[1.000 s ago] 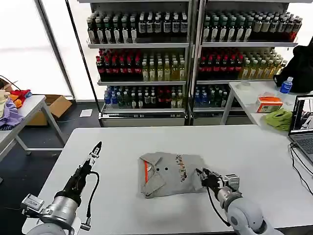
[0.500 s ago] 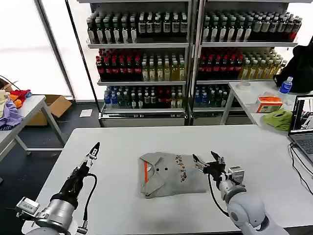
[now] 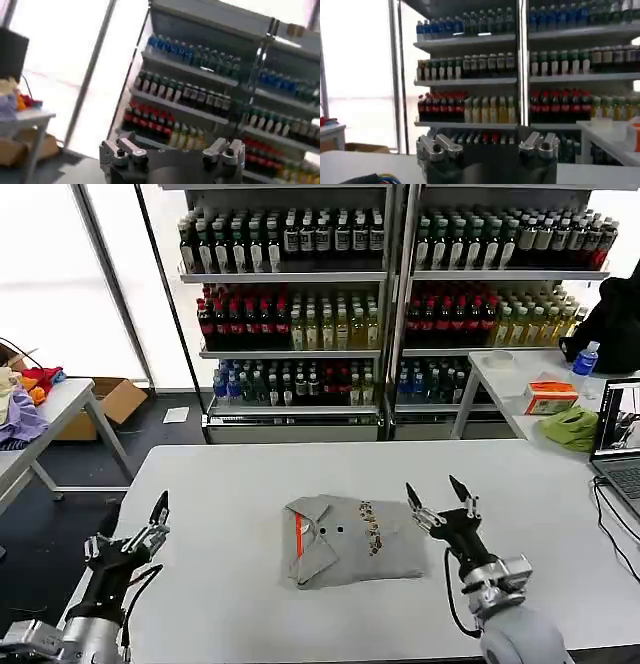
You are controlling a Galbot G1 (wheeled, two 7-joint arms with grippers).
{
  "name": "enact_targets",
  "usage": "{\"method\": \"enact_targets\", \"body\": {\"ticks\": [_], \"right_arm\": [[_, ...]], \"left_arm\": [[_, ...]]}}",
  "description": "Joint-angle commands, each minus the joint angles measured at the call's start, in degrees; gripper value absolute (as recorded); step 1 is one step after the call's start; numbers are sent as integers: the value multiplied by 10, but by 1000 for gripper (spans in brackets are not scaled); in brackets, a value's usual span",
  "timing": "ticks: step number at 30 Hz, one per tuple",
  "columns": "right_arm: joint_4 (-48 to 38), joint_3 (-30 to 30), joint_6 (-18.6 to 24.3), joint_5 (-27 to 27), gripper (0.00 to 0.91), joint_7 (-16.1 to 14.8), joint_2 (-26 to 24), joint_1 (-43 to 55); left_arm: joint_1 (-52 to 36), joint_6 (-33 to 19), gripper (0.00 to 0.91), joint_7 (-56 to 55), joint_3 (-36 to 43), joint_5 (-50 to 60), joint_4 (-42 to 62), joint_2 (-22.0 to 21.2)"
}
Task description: Fold and organize the clothes.
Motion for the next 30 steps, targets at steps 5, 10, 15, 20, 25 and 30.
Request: {"method": "enact_targets", "body": {"ticks": [5,10,15,20,25,30], "right_arm": [[-9,108,139,9,907,-58,34,-169],[3,90,134,6,907,-60,42,-177],[5,79,129,-1,907,-62,43,-181],[1,74,126,0,907,-62,43,-178],[-2,73,127,3,907,-63,42,-177],[-4,70,127,1,907,-60,42,-175]], "left_arm": [[89,-172,907,70,-8,207,106,1],[95,-187,907,69,35,259,92,-11],[101,-202,907,69,72,301,87,-17],[106,-211,907,68,96,334,81,-22],[97,-206,907,67,102,334,76,-22],[96,-206,907,67,97,332,75,-22]]}}
